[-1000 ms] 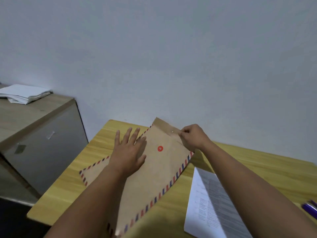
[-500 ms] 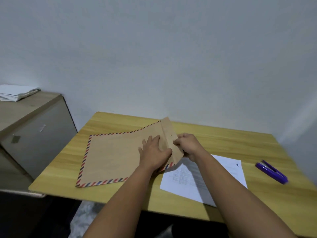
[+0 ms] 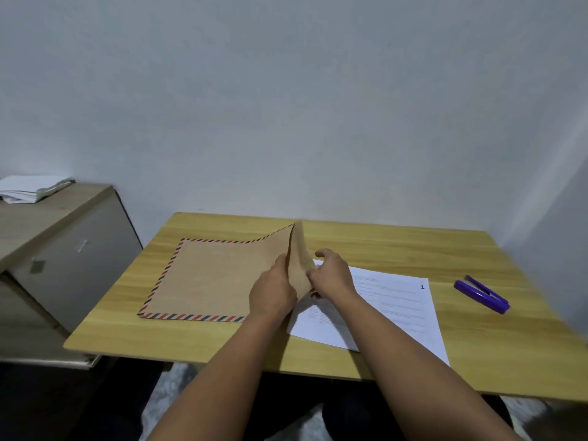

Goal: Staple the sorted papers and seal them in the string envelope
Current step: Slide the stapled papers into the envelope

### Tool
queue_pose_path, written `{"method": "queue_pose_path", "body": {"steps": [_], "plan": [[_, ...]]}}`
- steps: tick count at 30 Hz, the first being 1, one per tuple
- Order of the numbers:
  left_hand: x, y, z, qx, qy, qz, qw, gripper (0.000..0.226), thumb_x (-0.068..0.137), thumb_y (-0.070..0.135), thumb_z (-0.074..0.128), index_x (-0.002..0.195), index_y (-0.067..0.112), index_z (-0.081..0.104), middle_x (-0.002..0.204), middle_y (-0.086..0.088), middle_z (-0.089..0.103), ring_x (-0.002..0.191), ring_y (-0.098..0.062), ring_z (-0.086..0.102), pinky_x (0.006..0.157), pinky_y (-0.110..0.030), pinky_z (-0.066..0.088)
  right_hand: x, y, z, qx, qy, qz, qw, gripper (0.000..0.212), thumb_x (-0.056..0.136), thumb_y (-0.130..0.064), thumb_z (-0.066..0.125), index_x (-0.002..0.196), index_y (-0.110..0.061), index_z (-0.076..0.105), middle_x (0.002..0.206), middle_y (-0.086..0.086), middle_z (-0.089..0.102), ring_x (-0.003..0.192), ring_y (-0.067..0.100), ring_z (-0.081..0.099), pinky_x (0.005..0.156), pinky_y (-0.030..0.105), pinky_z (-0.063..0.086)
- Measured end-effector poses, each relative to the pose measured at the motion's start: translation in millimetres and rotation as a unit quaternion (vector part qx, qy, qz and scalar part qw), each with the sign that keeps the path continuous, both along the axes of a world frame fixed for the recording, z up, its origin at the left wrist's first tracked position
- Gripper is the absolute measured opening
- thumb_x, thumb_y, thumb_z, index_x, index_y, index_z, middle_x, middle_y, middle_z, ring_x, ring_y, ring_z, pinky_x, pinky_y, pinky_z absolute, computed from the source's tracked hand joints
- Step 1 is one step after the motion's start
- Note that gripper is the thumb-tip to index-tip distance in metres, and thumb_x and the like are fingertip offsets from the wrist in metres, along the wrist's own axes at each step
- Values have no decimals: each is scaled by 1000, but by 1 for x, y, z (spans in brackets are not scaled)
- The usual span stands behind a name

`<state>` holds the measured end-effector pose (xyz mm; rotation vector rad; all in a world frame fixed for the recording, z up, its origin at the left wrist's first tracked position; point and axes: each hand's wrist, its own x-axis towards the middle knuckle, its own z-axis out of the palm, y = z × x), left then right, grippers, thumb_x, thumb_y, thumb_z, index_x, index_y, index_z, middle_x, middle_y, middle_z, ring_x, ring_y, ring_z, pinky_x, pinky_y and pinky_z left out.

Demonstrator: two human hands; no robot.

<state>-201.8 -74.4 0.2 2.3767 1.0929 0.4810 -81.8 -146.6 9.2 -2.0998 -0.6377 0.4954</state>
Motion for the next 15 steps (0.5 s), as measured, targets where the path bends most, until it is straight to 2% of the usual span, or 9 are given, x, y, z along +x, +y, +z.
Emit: {"method": "queue_pose_path", "body": {"steps": [1,3,6,8,10,12,13,15], "plan": [[-3,4,1,10,5,1,1000,63,88,20,60,146,30,37,106,-5,72,89,-32,66,69,-44,57,-1,-1,-1,7,-2,-7,1000,55,96,-13,60,149,-21,49,117,9,71,72,25,74,43,27,54],[-10,12,3,10,14,-3,1000,73,87,21,59,151,37,28,104,-4,72,88,-32,65,71,-46,59,-3,-3,-3,20,2,-18,1000,53,99,-11,57,151,-23,48,112,9,69,70,25,72,36,23,47],[-16,18,6,8,47,-19,999,85,90,18,55,160,41,12,106,-8,71,89,-34,63,70,-43,57,-3,-5,-7,17,-5,-7,1000,50,100,-13,56,148,-24,50,108,4,69,61,23,71,39,29,54],[-18,18,5,18,64,-29,997,83,95,22,53,162,38,7,113,-9,69,92,-33,64,69,-42,56,-2,-8,-9,-4,-11,9,1000,50,99,-14,58,147,-25,51,113,1,67,56,22,70,50,33,62],[-19,19,2,26,68,-35,997,76,98,28,51,162,38,10,118,-5,68,95,-30,64,72,-41,58,1,-15,-9,-18,-32,18,999,50,97,-21,63,145,-26,52,119,2,67,66,23,75,70,39,65],[-17,21,3,42,86,-38,995,76,94,25,50,160,41,15,116,-2,68,92,-28,62,72,-41,58,12,-24,-4,-34,-63,12,997,50,94,-32,67,142,-27,53,123,3,68,95,24,74,87,40,60],[-15,22,3,56,99,-42,993,77,93,24,50,159,42,15,115,-1,67,89,-26,60,69,-39,56,21,-31,-2,-46,-78,5,996,51,93,-36,69,141,-27,54,124,3,69,108,24,70,91,39,57],[-13,22,3,86,121,-50,988,77,93,24,48,158,43,14,117,2,65,88,-24,58,66,-36,51,43,-46,5,-74,-95,-18,993,52,93,-40,68,141,-25,55,121,2,72,119,25,65,94,38,54]]}}
